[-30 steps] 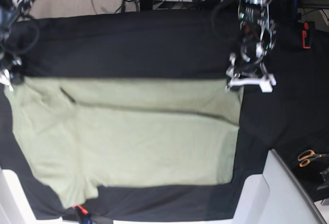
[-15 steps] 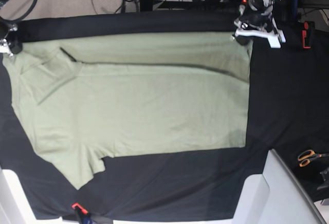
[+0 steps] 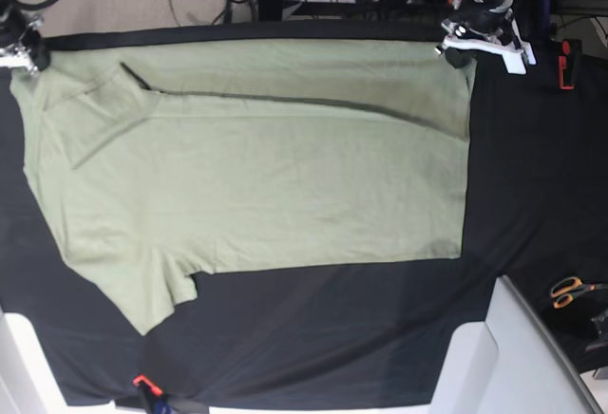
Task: Fold the T-shirt properly
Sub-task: 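Lay the held edge down over the shirt and open both grippers, then move the right gripper to the shirt side by the sleeve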
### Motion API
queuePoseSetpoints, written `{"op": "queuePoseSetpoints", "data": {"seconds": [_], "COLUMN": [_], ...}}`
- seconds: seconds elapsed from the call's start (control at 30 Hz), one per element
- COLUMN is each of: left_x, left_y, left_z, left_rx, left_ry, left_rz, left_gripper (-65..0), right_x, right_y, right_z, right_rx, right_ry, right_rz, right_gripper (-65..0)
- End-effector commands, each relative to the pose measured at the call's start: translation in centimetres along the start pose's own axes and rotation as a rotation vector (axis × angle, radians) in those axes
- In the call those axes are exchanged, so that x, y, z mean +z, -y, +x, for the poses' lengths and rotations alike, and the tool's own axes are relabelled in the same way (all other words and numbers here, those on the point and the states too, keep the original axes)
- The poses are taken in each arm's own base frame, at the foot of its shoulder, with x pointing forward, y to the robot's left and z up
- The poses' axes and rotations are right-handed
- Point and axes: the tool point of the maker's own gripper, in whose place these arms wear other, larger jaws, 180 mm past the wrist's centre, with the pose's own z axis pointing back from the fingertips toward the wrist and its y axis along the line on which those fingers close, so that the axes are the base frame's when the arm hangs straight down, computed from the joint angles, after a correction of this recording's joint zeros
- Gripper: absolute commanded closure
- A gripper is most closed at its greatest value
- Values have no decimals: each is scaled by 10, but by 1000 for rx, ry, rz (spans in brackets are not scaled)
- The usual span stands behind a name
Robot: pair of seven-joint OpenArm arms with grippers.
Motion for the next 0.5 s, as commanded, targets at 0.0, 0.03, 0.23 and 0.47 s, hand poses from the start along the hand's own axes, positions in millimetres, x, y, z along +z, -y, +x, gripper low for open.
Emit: {"op": "queuePoseSetpoints", "data": {"seconds": [0.0, 0.03, 0.23, 0.47], "left_x": [3, 3, 3, 3], "left_y": [-2, -3, -3, -6], "left_z": [8, 7, 6, 4], "left_rx": [-10, -9, -10, -61], "left_ry": [24, 21, 19, 16], "left_rz": [1, 3, 4, 26], "left_gripper": [0, 0, 0, 0], "right_x": [8, 8, 8, 8], "right_y": [4, 4, 6, 6], "right_z": [15, 13, 10, 5], "right_rx": [26, 26, 24, -5], "right_ry": [34, 25, 8, 15], "right_rz": [-8, -10, -12, -12], "right_gripper": [0, 0, 0, -207]}}
